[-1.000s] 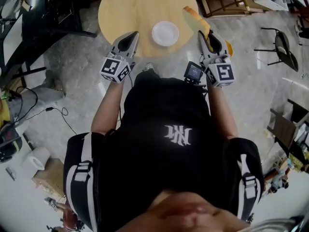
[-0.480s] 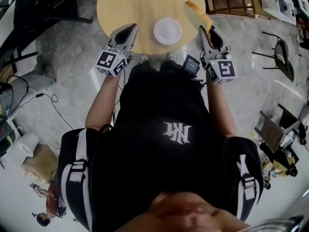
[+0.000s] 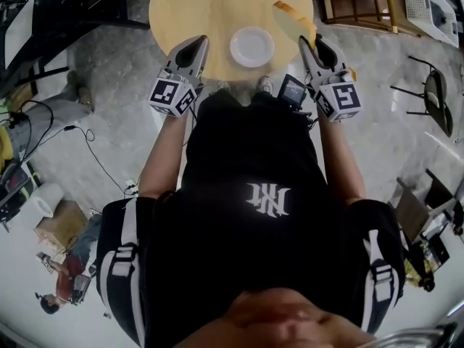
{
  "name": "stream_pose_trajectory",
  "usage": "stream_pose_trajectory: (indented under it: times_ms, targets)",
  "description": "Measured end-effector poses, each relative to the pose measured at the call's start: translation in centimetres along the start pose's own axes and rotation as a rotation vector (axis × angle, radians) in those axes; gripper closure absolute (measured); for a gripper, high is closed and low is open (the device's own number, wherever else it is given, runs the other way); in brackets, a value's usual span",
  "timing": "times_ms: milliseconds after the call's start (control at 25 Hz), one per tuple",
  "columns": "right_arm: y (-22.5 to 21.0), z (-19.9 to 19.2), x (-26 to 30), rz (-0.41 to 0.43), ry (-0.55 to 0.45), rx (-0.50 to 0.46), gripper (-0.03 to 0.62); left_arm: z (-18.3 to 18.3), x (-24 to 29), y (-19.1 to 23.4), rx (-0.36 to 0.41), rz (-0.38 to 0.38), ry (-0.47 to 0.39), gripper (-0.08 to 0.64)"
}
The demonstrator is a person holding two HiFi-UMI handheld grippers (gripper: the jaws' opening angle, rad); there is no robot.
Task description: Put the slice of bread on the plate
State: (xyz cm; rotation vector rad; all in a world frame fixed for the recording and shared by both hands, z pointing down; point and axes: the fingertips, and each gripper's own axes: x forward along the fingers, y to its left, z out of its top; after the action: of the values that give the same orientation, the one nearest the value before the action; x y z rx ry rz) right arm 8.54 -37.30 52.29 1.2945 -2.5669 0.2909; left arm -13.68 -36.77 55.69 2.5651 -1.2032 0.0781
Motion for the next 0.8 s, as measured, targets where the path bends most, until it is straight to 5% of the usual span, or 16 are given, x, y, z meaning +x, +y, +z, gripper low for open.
stream_pose_trajectory:
  times_ms: [240,480,800]
  targets:
    - [-1.0,-2.0,0.5,0.074,0.05,0.06,0.502,-1.2,2.3,-2.2,-0.035,0.01,0.034,0.549]
    - [4.1,-4.5,1.0,0.228,0.102,0.15,0.502,-3.4,0.2,-5.1,-0.057,-0.004,0.096,0.549]
    - [4.5,-10.9,2.6,0.355,0.215,0.474,0.502,-8.3,2.1,-6.3,-0.153,0.037,0.158,0.549]
